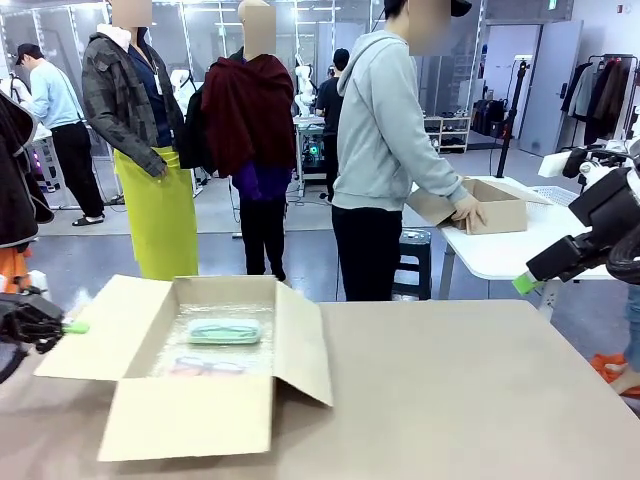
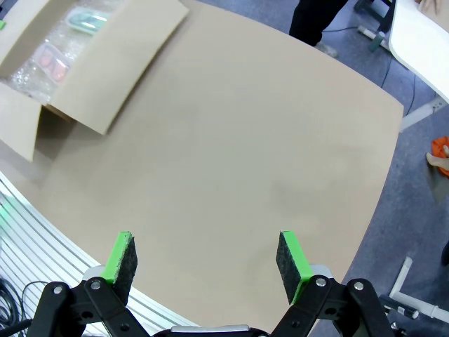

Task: Pack the glasses set securely to prepare it for shipping.
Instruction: Position the Package Box on the left side of the table.

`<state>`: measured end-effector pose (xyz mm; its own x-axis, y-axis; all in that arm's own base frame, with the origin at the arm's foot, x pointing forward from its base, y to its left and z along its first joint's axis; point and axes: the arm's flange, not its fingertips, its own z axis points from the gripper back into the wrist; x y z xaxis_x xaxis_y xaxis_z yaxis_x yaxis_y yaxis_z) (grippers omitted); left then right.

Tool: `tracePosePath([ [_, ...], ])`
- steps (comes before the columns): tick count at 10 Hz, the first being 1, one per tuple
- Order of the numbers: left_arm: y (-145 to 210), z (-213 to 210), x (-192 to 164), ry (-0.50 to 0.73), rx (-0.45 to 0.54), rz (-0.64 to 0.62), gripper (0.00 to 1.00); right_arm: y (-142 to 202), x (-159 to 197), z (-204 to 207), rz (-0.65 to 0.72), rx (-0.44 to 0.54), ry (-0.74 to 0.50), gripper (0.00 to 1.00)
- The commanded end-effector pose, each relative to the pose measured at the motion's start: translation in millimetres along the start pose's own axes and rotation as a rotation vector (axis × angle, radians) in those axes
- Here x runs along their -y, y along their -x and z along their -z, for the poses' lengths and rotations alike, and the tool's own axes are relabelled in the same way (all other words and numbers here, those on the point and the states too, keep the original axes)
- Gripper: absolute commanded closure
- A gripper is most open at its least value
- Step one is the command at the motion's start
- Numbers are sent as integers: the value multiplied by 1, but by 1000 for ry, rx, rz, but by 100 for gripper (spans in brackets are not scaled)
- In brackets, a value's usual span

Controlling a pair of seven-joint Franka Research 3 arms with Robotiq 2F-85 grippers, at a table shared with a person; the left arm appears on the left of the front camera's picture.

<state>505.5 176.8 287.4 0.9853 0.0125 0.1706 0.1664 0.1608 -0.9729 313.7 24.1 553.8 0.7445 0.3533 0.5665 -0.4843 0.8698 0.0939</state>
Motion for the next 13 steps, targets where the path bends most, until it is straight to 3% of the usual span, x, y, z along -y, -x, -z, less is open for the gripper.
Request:
tracePosePath([
  [1, -1, -48, -3, 27, -36, 33, 98, 0, 0, 0, 1, 0, 2, 0],
  [3, 8, -101, -10, 9, 17, 11, 98, 0, 0, 0, 1, 0, 2, 0],
  [7, 23, -179, -18, -48, 18, -11, 98, 0, 0, 0, 1, 0, 2, 0],
  [9, 23, -194, -23, -91, 66, -19, 98, 0, 0, 0, 1, 0, 2, 0],
  [13, 29, -179, -21, -71, 42, -16, 98, 0, 0, 0, 1, 0, 2, 0],
])
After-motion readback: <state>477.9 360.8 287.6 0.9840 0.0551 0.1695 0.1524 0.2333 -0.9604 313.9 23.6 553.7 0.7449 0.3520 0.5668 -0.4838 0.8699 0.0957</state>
